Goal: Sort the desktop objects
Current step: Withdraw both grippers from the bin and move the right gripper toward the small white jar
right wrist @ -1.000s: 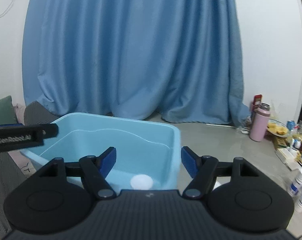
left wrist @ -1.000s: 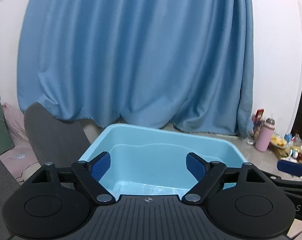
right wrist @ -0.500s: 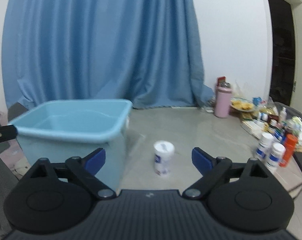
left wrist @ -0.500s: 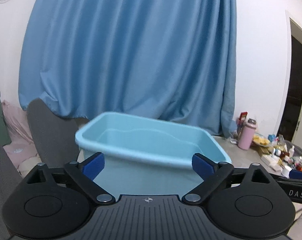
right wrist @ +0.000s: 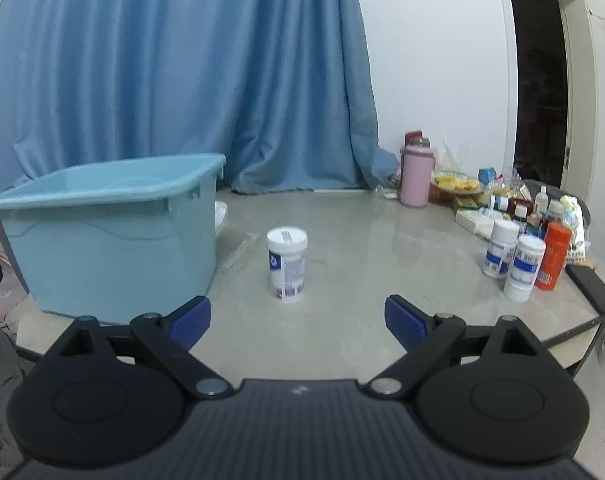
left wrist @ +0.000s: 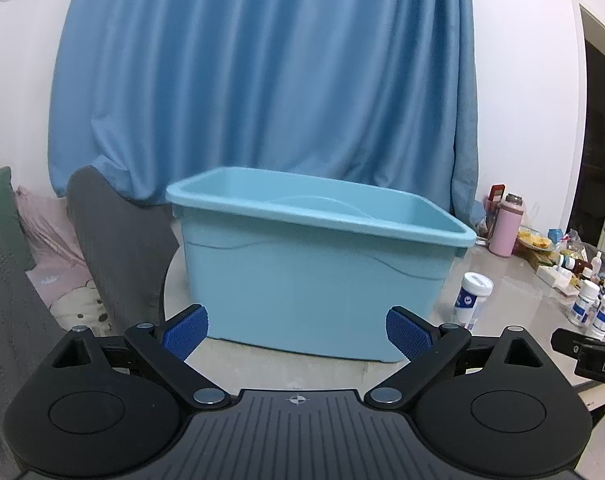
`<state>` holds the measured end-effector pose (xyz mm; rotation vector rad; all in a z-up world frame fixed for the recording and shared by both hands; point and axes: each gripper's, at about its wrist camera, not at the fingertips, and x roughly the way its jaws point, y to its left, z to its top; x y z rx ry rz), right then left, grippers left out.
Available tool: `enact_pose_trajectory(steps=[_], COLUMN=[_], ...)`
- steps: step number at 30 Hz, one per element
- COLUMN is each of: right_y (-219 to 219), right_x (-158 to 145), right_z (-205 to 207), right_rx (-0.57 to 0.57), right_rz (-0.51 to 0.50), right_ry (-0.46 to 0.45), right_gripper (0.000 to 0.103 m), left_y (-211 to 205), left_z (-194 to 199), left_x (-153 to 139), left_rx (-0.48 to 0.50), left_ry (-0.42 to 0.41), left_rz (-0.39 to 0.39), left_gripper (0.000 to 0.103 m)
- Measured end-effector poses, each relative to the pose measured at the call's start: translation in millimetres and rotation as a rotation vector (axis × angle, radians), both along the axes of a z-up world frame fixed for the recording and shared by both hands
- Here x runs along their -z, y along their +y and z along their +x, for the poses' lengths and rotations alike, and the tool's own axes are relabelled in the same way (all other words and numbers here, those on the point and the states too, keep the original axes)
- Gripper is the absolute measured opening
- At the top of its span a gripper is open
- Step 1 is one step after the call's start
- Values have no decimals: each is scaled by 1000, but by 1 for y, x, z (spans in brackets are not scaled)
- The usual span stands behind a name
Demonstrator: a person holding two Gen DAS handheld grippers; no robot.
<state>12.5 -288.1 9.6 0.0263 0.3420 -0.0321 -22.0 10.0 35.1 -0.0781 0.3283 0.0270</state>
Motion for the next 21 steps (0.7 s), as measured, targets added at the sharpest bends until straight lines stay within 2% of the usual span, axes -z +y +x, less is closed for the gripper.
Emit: enact_pose_trajectory(steps=[8, 21], right_y=[-6, -15], right_x=[26, 40], right_z=[15, 56], right_rx=[16, 26], right_rz=[32, 59], right_ry=[24, 59], right_gripper=[94, 94], left_y=[-2, -2], left_z=[20, 60], left_x=[17, 26], left_rx=[39, 27], left_ry=[31, 71], left_rz=[12, 23], left_gripper=[97, 97])
